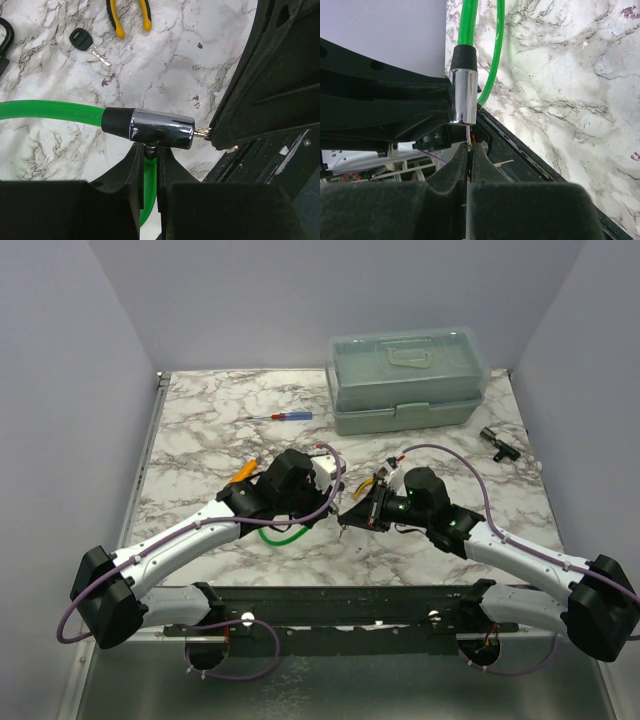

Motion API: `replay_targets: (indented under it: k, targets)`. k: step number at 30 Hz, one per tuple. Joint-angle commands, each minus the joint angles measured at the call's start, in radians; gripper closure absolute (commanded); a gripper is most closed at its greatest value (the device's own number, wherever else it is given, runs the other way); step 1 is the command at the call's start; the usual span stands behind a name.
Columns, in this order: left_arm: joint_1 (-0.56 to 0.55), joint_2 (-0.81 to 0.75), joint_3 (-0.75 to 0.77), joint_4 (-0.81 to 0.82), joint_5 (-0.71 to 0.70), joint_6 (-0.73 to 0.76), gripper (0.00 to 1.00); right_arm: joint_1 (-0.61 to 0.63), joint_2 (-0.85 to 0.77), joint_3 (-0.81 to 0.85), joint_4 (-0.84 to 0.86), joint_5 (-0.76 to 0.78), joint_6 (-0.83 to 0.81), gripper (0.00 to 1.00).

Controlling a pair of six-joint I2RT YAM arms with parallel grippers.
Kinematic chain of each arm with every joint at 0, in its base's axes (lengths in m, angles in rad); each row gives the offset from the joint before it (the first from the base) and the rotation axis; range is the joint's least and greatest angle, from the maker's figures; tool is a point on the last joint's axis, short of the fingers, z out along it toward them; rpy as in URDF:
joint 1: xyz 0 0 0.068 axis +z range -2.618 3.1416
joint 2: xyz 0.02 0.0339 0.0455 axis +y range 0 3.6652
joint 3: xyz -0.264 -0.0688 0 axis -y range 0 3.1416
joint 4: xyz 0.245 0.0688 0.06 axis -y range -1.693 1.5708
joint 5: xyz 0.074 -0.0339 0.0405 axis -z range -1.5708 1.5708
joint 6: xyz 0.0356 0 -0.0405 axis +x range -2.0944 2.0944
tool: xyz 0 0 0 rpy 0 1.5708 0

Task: Unlock with the key

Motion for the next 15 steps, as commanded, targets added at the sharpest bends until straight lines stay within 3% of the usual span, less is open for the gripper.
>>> replay_targets:
  k: [1,15]
  targets:
    - [-0.018,-0.035,-0.008,0.033,-0.004,0.022,1.00,-0.009,-0.002,0.031,-0.030,0.015,0.008,1.00]
    - [-0.036,-0.039,-0.011,0.033,-0.013,0.029,1.00,-0.010,0.009,0.042,-0.033,0.030,0.009,1.00]
